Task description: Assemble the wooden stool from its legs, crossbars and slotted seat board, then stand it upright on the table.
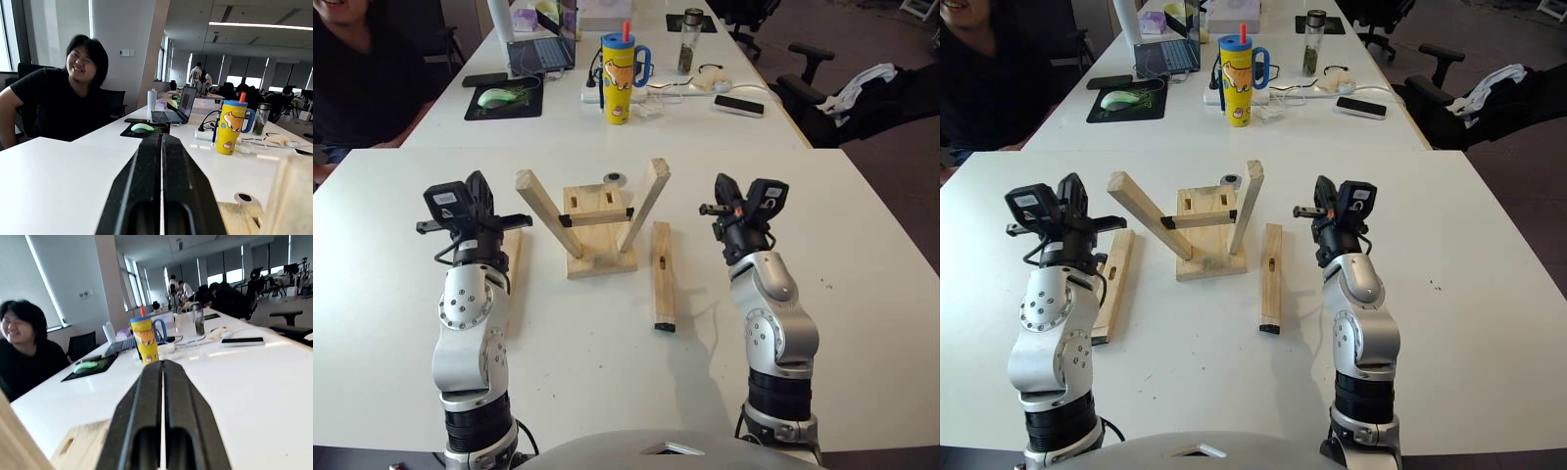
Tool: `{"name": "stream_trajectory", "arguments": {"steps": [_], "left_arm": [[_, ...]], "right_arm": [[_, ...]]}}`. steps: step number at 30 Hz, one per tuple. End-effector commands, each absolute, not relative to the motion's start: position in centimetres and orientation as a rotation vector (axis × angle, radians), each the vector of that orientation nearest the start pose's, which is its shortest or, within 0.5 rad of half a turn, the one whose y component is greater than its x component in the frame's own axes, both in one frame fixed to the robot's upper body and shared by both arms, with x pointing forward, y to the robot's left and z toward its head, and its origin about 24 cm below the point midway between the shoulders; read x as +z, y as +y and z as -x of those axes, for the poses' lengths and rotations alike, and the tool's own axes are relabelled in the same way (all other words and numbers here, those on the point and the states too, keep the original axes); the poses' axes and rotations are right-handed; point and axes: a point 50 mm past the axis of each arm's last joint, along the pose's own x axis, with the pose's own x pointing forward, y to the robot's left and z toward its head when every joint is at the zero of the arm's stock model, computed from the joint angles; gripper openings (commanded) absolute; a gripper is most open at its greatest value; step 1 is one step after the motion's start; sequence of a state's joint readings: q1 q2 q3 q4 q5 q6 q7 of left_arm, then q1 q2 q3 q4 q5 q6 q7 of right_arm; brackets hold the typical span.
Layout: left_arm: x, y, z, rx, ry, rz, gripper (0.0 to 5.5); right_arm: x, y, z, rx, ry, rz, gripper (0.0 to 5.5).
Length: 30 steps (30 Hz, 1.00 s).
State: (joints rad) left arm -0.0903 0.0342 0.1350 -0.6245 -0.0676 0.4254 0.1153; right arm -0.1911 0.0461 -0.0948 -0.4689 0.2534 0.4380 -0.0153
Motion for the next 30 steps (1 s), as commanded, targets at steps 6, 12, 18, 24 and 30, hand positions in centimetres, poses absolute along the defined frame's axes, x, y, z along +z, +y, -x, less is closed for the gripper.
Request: {"name": "stream_trajectory", "arguments": {"steps": [6, 12, 18, 24, 30], "left_arm": [[13.6, 11.7, -25.4, -0.235, -0.051, 0.045, 0.01], [13.1, 16.2, -26.1, 0.014, -0.026, -0.033, 0.01], [13.5, 19.8, -26.8, 0.114, -0.050, -0.061, 0.01], [13.3, 23.3, -29.3, -0.078, 0.037, -0.148, 0.01], [17.4, 27.9, -31.1, -0.204, -0.055, -0.243, 0.01]], "right_arm": [[13.3, -2.3, -25.9, 0.819, 0.087, -0.146, 0.00], [10.2, -7.7, -26.7, 0.582, 0.222, -0.057, 0.00], [9.1, -12.1, -28.9, 0.467, 0.233, -0.045, 0.00], [11.8, -13.0, -33.4, 0.515, 0.036, -0.084, 0.00], [14.3, -11.6, -35.4, 0.696, -0.099, -0.080, 0.00]]}}
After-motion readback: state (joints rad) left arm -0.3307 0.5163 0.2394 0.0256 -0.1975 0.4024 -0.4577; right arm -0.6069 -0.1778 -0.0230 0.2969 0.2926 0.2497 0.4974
